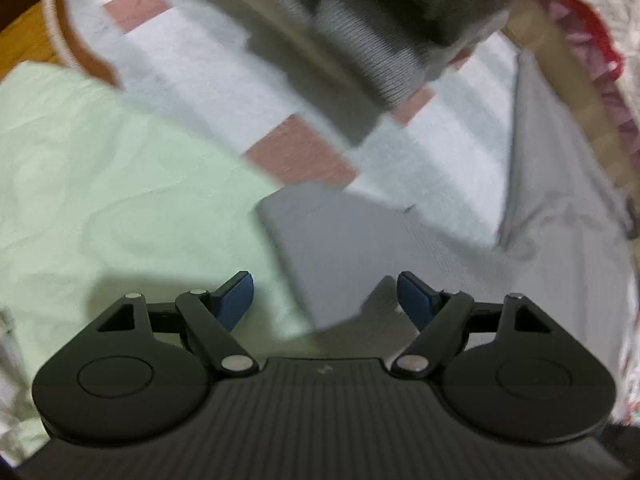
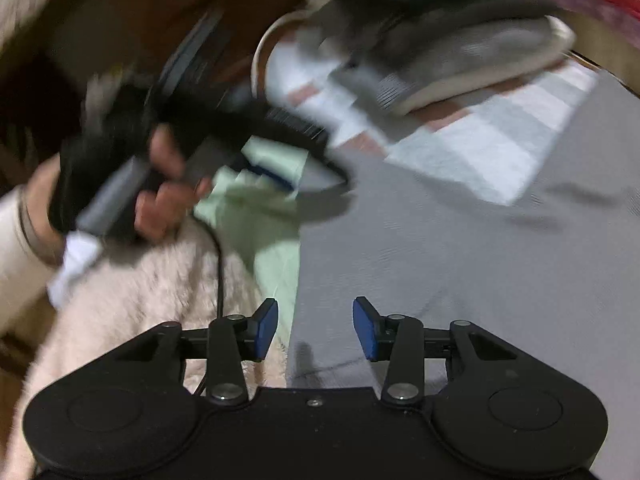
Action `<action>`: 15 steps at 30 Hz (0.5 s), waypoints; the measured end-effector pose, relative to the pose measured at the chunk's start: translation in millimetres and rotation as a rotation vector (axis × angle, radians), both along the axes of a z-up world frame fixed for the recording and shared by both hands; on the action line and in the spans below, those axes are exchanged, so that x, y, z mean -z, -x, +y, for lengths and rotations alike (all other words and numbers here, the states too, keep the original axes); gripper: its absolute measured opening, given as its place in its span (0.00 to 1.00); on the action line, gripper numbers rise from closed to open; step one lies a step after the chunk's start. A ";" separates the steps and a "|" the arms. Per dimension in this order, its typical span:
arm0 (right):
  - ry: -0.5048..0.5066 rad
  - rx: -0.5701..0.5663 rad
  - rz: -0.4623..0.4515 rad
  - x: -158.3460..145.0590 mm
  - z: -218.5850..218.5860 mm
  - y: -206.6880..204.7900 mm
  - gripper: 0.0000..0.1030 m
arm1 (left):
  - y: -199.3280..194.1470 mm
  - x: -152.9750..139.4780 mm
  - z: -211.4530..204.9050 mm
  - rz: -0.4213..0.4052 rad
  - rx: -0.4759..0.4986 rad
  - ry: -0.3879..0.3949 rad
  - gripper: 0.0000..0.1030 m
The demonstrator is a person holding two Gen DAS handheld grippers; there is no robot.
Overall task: Fold clothes
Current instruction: 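Release the shirt with the right gripper and move both grippers over the shirt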
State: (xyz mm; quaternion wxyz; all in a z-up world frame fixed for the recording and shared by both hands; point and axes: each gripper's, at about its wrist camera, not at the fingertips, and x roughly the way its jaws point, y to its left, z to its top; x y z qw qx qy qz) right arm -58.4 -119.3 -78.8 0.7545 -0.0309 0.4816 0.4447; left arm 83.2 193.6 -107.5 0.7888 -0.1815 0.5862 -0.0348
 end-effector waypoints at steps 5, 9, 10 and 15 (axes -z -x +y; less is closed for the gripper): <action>-0.008 -0.062 -0.073 8.2 29.0 13.6 0.49 | -9.0 4.3 -29.2 -0.109 0.085 -0.066 0.62; -0.007 -0.012 -0.109 17.0 28.7 18.9 0.49 | -9.6 6.7 -34.1 -0.168 0.129 -0.008 0.30; 0.020 -0.021 -0.140 16.1 28.7 24.3 0.49 | -10.8 5.2 -30.8 -0.188 0.136 0.042 0.27; 0.059 -0.098 -0.212 15.5 22.7 48.5 0.51 | -23.5 -4.1 -40.8 -0.258 0.251 0.179 0.06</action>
